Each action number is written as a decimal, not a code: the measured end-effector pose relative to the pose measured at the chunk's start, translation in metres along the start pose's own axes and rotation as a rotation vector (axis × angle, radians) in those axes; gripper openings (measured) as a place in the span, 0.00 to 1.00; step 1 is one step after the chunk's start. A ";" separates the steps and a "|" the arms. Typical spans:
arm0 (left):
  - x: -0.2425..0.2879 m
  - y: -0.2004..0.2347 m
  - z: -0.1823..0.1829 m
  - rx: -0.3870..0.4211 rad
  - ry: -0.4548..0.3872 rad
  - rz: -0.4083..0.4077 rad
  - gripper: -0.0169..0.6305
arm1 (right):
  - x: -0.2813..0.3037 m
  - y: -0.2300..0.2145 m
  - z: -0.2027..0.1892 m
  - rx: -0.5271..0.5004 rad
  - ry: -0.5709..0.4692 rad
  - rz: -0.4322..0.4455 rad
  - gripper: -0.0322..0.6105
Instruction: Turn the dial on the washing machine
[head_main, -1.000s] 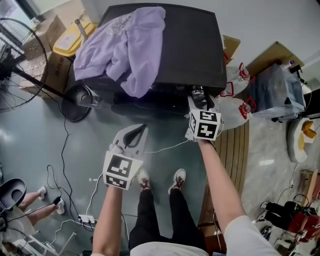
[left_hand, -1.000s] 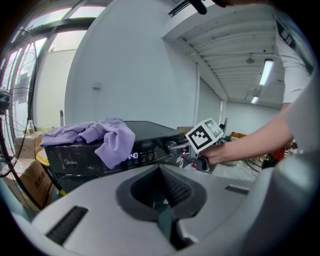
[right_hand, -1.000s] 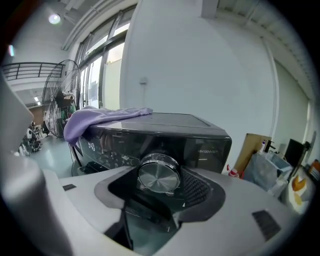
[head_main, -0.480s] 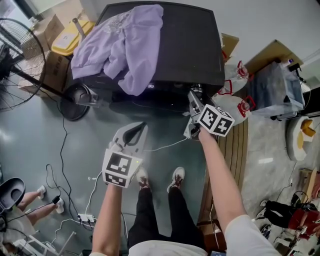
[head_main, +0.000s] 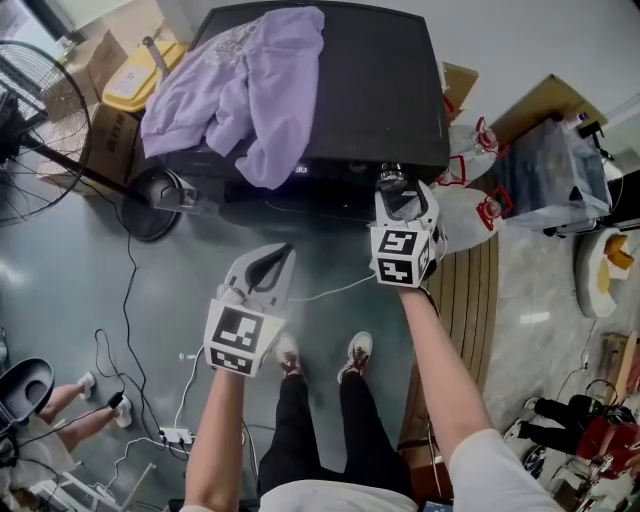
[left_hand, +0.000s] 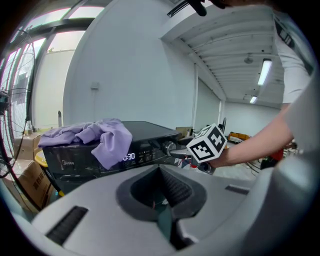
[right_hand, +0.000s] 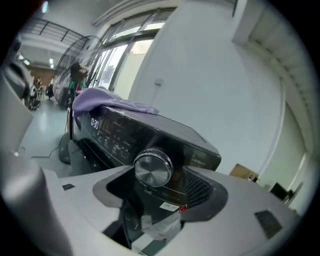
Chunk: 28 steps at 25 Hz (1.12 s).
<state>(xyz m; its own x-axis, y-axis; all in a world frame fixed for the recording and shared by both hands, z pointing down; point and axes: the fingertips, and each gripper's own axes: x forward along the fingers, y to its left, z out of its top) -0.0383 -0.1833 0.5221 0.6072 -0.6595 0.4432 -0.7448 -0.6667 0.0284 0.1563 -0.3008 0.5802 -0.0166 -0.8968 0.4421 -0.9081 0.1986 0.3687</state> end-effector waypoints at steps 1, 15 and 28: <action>0.000 0.000 -0.001 -0.001 0.001 0.000 0.05 | 0.000 0.002 0.001 -0.048 0.000 -0.007 0.50; -0.003 -0.012 -0.009 -0.007 -0.001 -0.013 0.05 | 0.008 0.012 -0.001 -0.324 0.007 -0.092 0.50; -0.007 -0.016 -0.028 -0.013 0.025 -0.016 0.05 | 0.016 0.014 -0.001 -0.402 -0.027 -0.099 0.50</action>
<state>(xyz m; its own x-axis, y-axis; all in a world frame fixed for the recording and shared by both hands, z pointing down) -0.0383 -0.1588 0.5435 0.6122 -0.6397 0.4647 -0.7385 -0.6726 0.0472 0.1439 -0.3116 0.5935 0.0468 -0.9284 0.3687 -0.6704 0.2444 0.7006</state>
